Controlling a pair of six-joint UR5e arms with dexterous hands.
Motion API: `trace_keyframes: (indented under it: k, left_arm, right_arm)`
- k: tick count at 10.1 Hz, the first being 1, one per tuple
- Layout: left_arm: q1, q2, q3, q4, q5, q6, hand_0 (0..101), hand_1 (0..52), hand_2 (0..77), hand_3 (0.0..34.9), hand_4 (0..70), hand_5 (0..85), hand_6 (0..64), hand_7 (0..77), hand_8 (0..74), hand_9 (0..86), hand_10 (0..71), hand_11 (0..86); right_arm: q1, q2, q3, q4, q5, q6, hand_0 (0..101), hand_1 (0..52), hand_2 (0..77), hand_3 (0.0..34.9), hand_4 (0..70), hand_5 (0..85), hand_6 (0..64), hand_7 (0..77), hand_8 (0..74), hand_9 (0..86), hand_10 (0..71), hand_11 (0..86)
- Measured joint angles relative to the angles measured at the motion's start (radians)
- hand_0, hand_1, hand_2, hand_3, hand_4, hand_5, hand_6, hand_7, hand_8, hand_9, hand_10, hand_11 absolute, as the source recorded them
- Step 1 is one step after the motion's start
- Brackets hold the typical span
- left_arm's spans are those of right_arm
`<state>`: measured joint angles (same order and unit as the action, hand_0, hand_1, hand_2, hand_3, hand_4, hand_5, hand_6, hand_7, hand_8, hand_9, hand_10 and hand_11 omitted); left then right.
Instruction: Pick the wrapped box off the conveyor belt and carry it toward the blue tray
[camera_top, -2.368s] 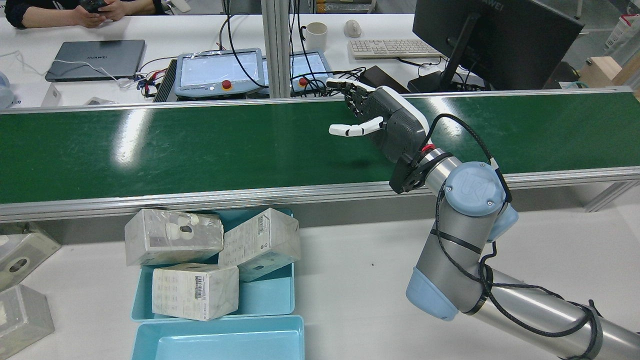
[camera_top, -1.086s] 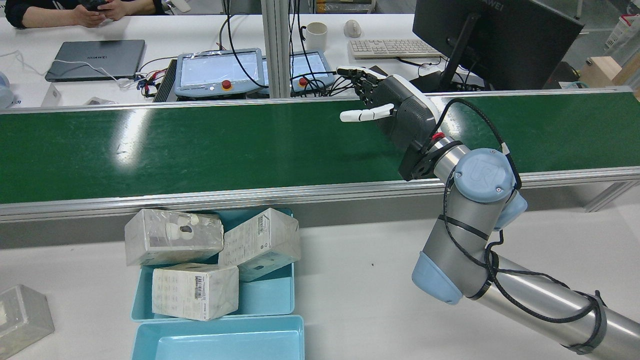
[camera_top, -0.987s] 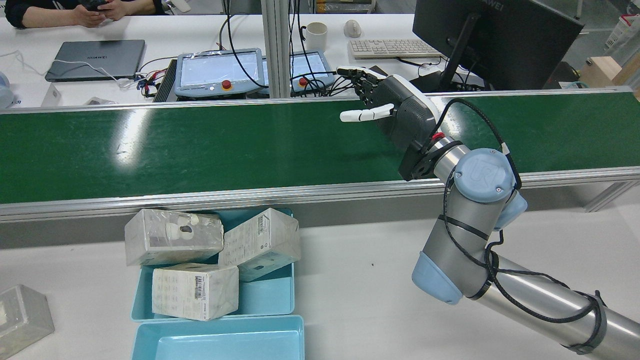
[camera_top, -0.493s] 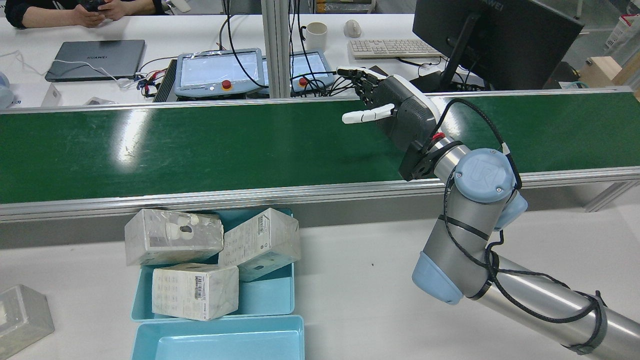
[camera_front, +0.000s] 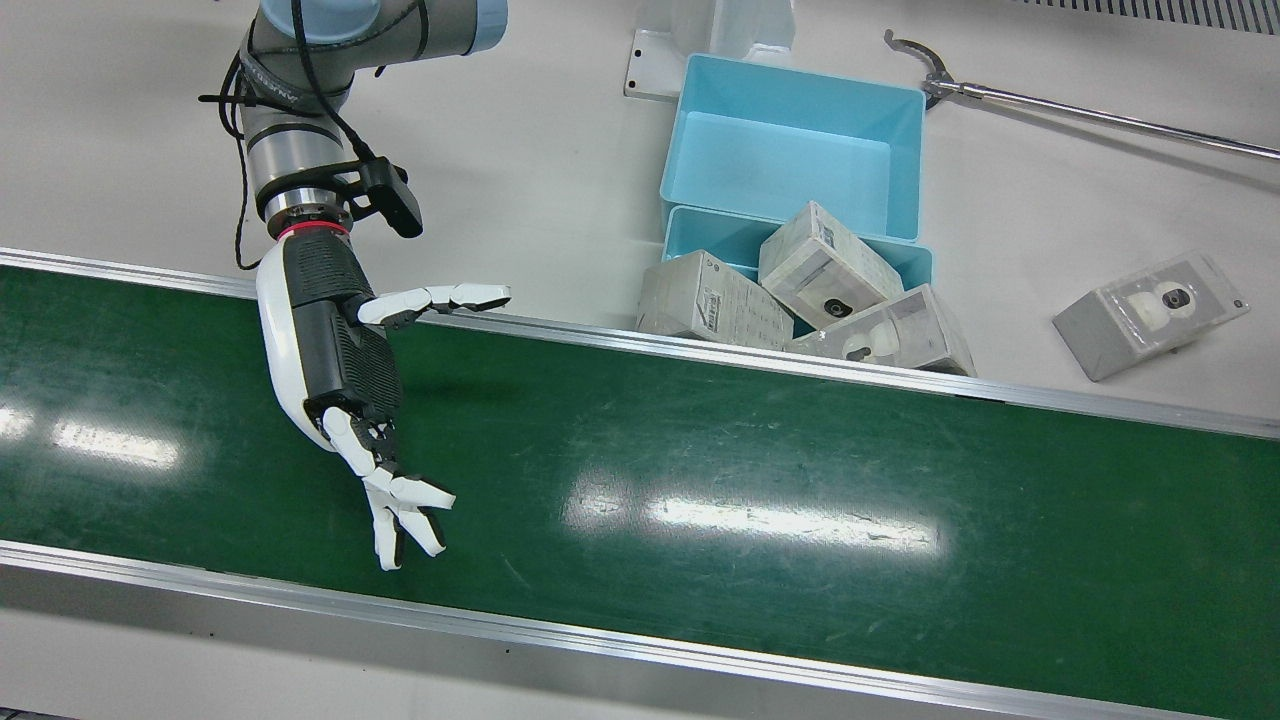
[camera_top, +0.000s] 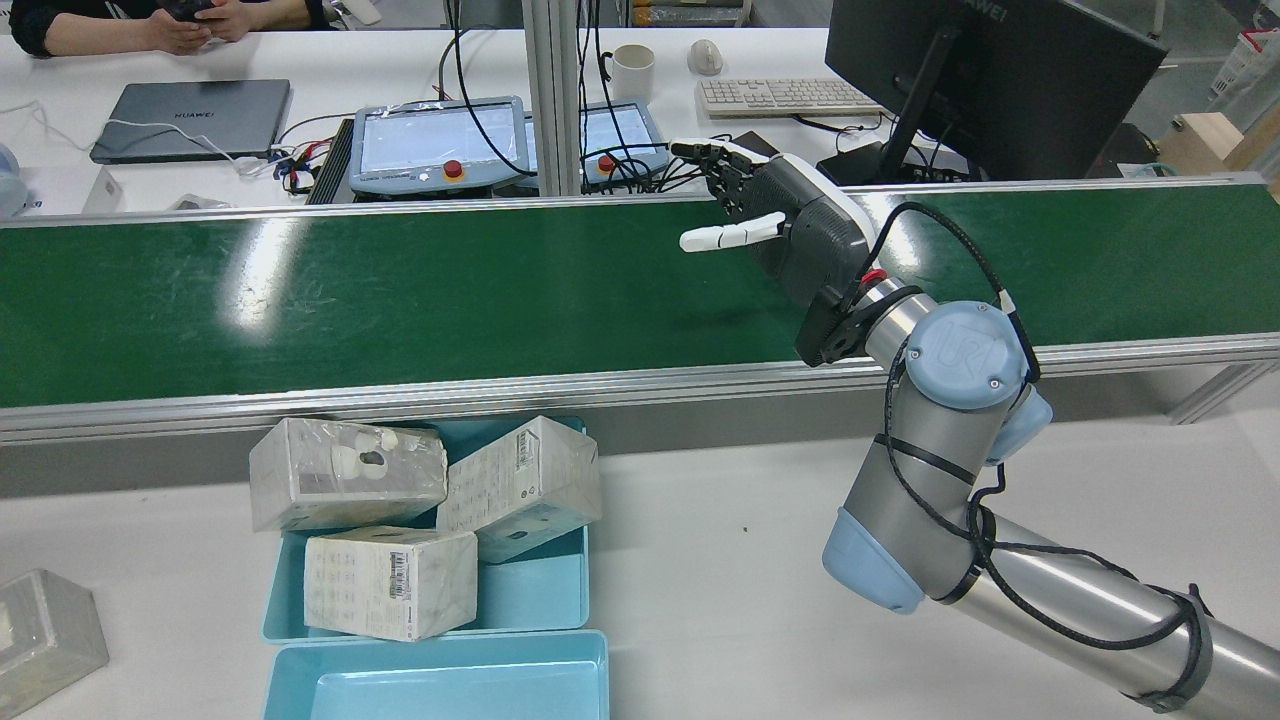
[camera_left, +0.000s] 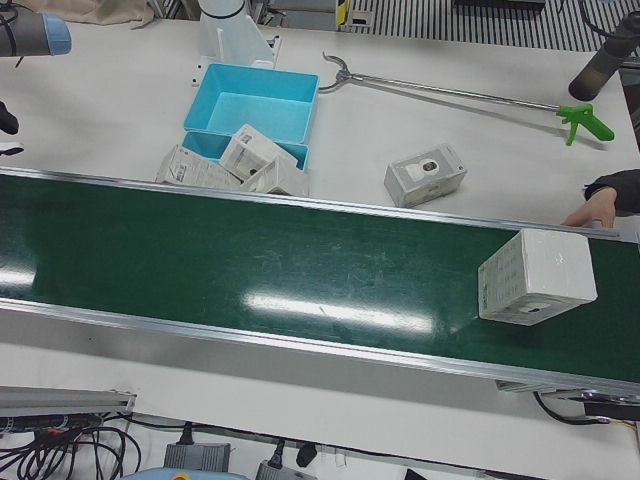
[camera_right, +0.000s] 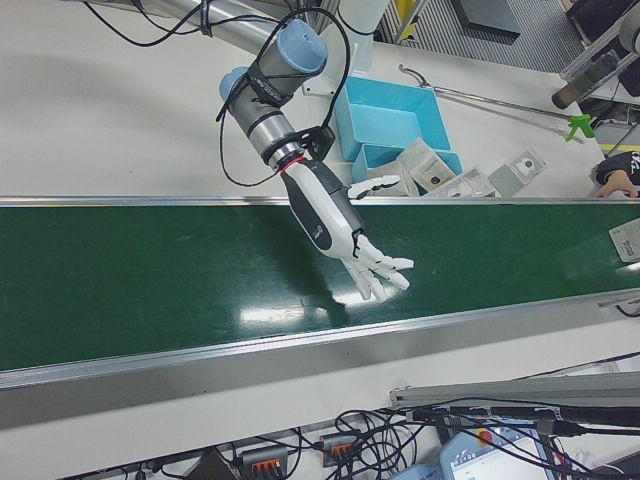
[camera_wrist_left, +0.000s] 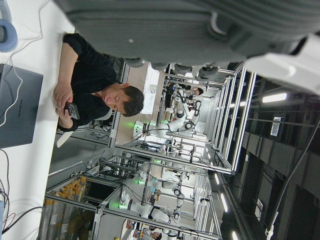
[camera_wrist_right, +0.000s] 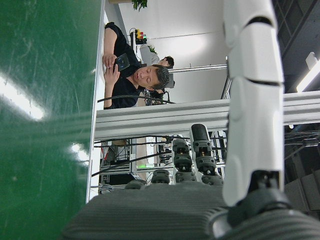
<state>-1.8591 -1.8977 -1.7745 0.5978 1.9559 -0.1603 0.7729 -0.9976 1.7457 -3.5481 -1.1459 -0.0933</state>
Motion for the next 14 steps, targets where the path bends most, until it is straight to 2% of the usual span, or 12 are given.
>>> trace_keyframes:
  k: [14]
  left_arm:
    - [0.000,0.000,0.000,0.000,0.000,0.000,0,0.0,0.5,0.0,0.0,1.1,0.5,0.0,0.5,0.5,0.5,0.5]
  right_arm:
    - [-0.002,-0.002,0.000,0.006,0.000,0.000,49,15.3,11.4,0.0,13.6,22.4,5.5,5.5,0.5,3.8,0.0,0.5]
